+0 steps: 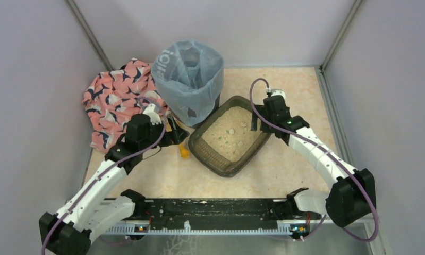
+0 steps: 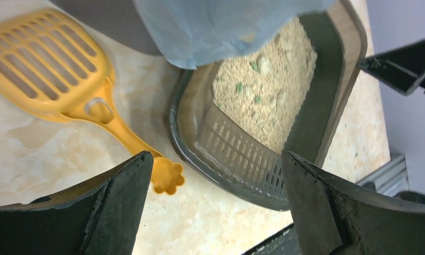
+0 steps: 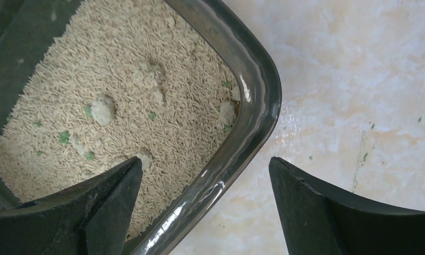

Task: Clean the litter box

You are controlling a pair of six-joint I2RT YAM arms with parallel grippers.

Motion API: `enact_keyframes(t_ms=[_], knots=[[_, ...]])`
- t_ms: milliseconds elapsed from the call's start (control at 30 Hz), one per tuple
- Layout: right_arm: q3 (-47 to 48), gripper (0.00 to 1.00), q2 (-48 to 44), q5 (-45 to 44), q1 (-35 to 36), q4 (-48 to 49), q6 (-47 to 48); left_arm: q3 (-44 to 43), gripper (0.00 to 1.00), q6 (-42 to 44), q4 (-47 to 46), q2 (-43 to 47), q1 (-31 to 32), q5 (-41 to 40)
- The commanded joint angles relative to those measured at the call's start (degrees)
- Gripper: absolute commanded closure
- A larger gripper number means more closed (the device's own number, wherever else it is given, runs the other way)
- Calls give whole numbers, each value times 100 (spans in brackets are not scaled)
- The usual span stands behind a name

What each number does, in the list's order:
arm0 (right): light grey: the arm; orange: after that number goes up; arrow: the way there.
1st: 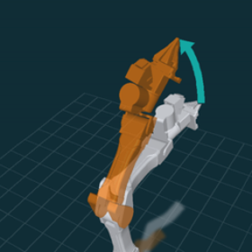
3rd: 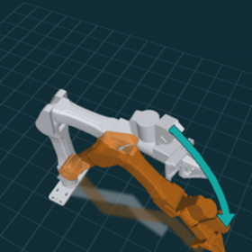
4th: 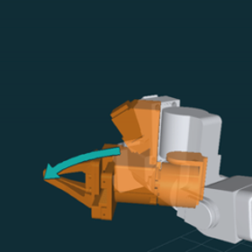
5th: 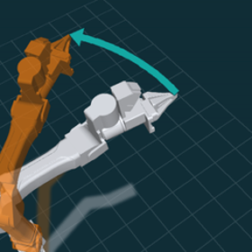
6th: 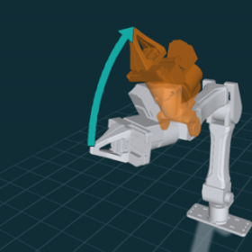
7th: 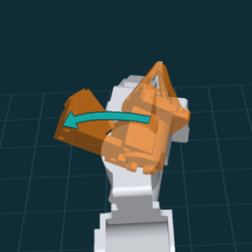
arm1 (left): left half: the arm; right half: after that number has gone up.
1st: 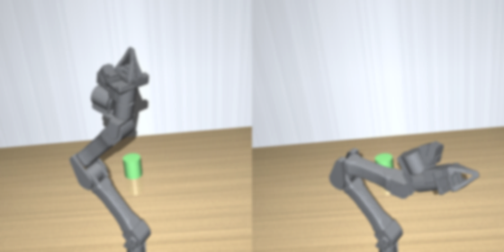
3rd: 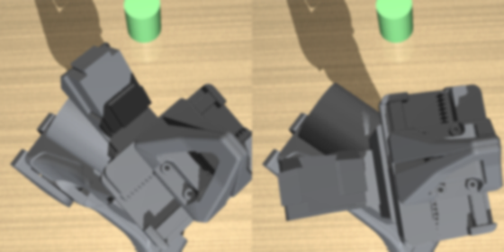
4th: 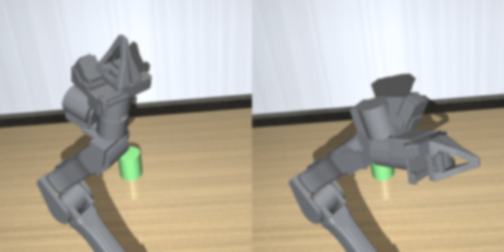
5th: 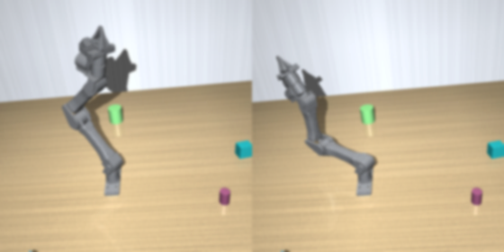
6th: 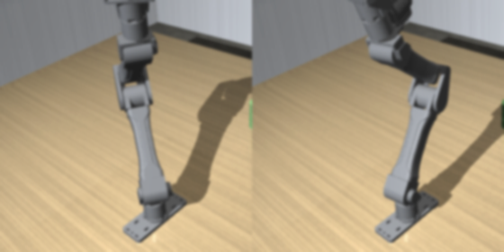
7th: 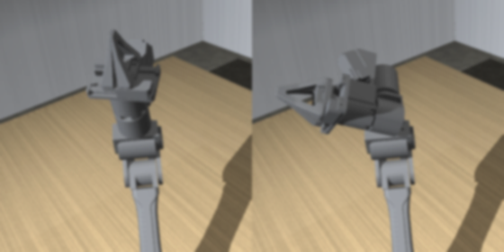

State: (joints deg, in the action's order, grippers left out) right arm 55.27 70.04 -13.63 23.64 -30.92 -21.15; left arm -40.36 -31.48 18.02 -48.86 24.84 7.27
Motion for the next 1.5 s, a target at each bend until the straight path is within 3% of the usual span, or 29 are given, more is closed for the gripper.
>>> enact_keyframes(t_ms=[0,133,333,533,733,867,967,1200,1467], knots=[[-267,10,-210,53,84,119,-256,33,4,127,23,-451,541,-184],[-486,10,-309,104,124,154,-582,-33,5,-148,-98,-1025,959,-319],[-764,10,-430,323,140,285,-774,-81,5,-81,-379,-1623,1023,-647],[-1022,21,-386,363,150,491,-816,-402,5,6,-259,-2412,1019,-1189],[-974,50,-115,307,142,640,-810,-493,5,-27,-371,-2799,1044,-1103],[-822,81,107,177,137,727,-764,-427,6,-139,-517,-2914,1208,-973],[-687,91,420,103,113,800,-706,-455,6,-252,-651,-3139,1501,-966],[-464,94,823,206,-402,1004,-585,-859,5,-536,-692,-3994,2217,-1117],[51,97,1258,279,-1085,1111,-391,-1498,6,-498,-854,-4680,2322,-955]])
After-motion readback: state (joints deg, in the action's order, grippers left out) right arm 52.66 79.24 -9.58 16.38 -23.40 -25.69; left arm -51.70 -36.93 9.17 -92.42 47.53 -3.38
